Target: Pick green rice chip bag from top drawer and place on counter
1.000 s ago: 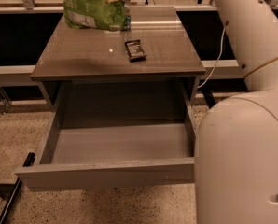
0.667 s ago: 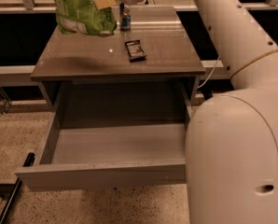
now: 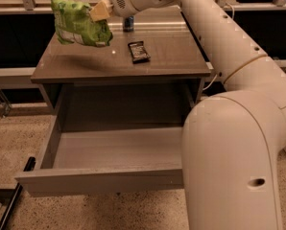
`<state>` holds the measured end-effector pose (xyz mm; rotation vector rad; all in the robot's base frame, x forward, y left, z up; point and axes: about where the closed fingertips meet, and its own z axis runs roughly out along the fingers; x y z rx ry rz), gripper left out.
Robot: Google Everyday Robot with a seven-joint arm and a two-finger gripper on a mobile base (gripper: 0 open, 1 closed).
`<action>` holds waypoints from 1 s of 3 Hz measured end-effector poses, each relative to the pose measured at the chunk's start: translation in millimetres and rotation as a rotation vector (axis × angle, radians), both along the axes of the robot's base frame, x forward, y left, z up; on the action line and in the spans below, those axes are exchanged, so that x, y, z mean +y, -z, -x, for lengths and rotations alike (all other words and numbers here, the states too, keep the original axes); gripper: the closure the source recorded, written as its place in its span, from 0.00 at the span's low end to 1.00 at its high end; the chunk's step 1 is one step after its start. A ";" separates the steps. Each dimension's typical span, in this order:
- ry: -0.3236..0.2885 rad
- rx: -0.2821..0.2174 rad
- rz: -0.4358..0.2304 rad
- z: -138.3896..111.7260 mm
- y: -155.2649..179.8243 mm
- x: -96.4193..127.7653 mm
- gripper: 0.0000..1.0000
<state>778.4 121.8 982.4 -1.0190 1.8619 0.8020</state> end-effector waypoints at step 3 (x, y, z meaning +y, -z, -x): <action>-0.012 0.010 0.002 0.4 6.9 9.1 0.13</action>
Offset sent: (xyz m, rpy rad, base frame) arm 0.0000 0.0028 -0.0024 -0.0005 0.0034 0.0036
